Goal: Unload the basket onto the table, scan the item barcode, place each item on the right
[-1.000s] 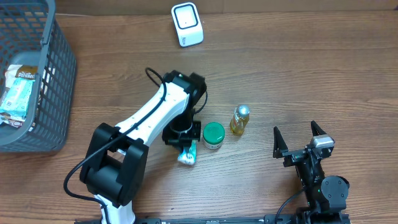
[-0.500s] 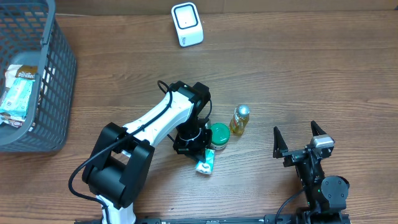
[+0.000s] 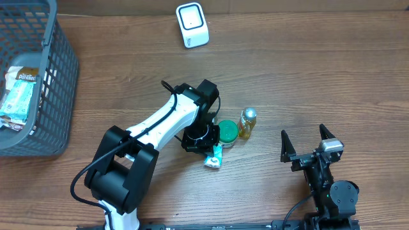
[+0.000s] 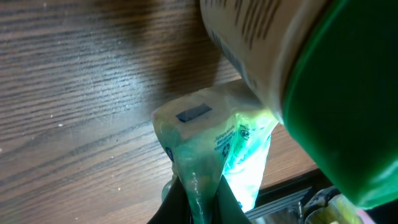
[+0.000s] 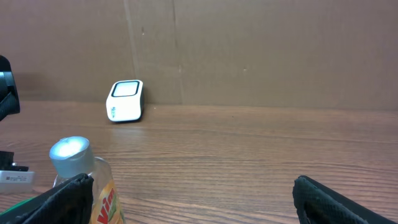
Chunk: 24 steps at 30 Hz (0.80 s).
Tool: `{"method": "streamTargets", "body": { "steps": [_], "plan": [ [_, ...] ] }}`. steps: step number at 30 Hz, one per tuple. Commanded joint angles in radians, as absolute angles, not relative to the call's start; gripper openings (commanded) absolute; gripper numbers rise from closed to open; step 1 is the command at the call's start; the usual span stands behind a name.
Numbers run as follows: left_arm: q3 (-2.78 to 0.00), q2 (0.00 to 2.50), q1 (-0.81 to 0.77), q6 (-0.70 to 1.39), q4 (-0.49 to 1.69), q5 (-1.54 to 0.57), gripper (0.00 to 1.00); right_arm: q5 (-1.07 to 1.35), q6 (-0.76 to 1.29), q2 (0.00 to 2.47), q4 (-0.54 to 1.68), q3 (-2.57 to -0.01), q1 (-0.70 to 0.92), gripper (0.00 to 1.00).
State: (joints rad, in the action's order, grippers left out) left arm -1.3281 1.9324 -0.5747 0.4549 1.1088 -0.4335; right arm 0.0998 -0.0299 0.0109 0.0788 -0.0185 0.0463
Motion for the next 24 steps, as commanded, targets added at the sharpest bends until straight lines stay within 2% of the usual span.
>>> {"method": "streamTargets", "body": {
  "steps": [1,6,11,19,23,24],
  "plan": [
    [-1.328,1.932,-0.574,0.498,1.110,-0.438,0.05,0.099,-0.035,0.003,0.074,-0.008,0.044,1.00],
    [-1.329,1.932,-0.561,0.493,1.139,-0.387,0.04,0.099,-0.035,0.003,0.075,-0.008,0.044,1.00],
    [-1.329,1.932,-0.521,0.493,1.196,-0.250,0.05,0.099,-0.035,0.003,0.075,-0.008,0.044,1.00],
    [-1.329,1.932,-0.493,0.548,1.166,0.021,0.05,0.099,-0.035,0.003,0.075,-0.008,0.044,1.00],
    [-1.328,1.932,-0.498,0.547,1.110,0.057,0.10,0.099,-0.035,0.003,0.075,-0.008,0.044,1.00],
    [-1.328,1.932,-0.498,0.547,1.094,0.057,0.15,0.099,-0.035,0.003,0.075,-0.008,0.044,1.00]
  ]
}}
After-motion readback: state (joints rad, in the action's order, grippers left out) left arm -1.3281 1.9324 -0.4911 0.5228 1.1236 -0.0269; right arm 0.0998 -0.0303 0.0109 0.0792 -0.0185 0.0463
